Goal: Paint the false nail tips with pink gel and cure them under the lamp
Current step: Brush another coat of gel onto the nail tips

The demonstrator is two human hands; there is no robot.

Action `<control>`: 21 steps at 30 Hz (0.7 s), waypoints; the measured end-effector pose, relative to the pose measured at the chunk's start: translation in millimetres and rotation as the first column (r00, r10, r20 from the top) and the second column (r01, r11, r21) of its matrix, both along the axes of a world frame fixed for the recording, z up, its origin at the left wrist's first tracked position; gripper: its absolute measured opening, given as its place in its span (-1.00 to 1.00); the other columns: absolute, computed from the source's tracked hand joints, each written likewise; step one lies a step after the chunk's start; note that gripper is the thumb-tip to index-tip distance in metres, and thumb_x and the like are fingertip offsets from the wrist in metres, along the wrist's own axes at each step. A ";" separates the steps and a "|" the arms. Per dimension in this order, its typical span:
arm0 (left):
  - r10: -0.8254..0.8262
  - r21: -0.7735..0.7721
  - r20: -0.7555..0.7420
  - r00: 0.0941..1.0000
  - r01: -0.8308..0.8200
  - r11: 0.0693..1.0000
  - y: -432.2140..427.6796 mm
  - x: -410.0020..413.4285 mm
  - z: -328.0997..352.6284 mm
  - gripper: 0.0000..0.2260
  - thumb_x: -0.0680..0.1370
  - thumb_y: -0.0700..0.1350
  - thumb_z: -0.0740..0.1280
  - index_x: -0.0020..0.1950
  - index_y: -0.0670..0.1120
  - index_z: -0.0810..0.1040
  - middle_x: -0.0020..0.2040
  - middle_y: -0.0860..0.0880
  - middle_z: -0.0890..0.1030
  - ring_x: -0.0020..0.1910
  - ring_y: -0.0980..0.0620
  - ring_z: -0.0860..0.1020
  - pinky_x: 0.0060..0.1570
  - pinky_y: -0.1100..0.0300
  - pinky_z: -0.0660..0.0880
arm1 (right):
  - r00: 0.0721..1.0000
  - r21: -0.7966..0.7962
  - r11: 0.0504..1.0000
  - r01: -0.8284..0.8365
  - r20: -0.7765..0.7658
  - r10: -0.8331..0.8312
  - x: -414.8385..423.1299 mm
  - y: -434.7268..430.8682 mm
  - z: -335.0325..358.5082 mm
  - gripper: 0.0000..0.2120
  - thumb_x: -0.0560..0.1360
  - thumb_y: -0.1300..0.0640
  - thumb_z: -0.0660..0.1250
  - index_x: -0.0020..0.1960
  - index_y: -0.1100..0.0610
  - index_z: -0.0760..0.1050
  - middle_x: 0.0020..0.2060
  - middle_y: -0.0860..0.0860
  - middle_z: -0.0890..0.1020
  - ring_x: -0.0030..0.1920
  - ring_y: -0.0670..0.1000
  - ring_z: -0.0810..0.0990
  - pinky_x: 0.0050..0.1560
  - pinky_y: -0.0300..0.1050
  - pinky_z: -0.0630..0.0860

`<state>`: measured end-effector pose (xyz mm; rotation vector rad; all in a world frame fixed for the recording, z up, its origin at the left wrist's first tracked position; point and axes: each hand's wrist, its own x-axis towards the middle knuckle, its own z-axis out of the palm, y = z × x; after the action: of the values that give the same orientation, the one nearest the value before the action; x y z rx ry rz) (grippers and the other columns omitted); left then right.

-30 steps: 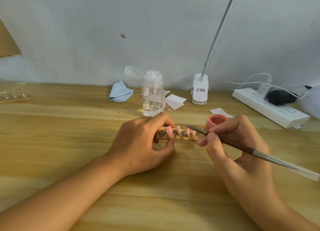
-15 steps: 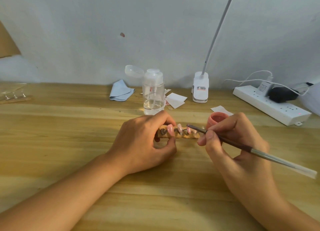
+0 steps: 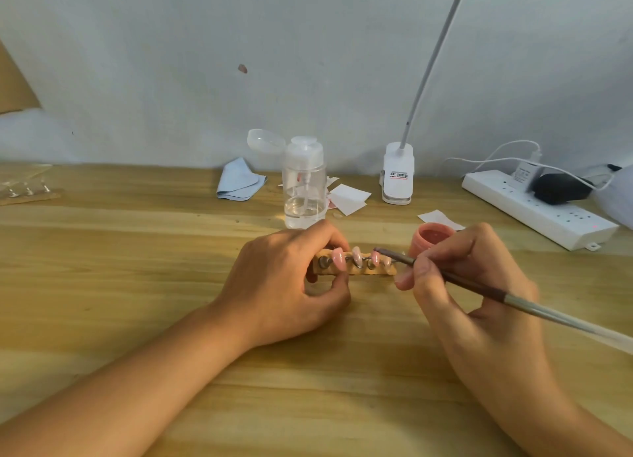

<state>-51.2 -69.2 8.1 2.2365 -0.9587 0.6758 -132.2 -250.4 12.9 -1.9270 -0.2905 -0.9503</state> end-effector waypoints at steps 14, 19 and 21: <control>0.009 0.020 -0.036 0.999 -0.008 1.000 0.7 1.0 0.7 -0.82 0.40 0.11 0.29 -0.04 0.13 0.49 -0.31 0.14 0.54 -0.36 0.17 0.50 -0.32 0.12 0.50 | 0.999 0.094 0.995 -0.012 -0.042 0.016 -10.0 16.4 21.3 -0.87 0.34 0.25 0.41 -0.16 0.09 0.53 -0.29 -0.13 0.67 -0.12 -0.17 0.64 0.05 -0.12 0.49; 0.014 0.015 -0.036 0.999 -0.013 1.000 1.7 1.3 0.3 -0.82 0.40 0.12 0.28 -0.04 0.13 0.52 -0.31 0.15 0.53 -0.36 0.16 0.49 -0.33 0.15 0.48 | 0.841 0.299 0.954 -0.017 -0.512 0.175 15.7 8.4 -11.7 -0.64 0.57 0.47 0.12 -0.32 0.15 0.32 -0.42 0.13 0.43 -0.15 0.10 0.42 0.30 0.12 0.37; 0.015 0.021 -0.028 1.000 -0.015 1.000 1.6 1.4 0.3 -0.82 0.41 0.13 0.28 -0.04 0.12 0.52 -0.31 0.16 0.53 -0.36 0.16 0.49 -0.34 0.16 0.48 | 0.915 0.180 0.983 0.041 -0.402 0.035 2.2 17.1 -9.5 -0.70 0.54 0.38 0.25 -0.35 0.17 0.40 -0.38 0.08 0.50 -0.13 0.05 0.48 0.28 -0.03 0.42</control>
<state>-49.8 -67.6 8.4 2.2670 -0.9403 0.6426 -130.0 -233.3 3.4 -1.8959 0.0429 -0.5372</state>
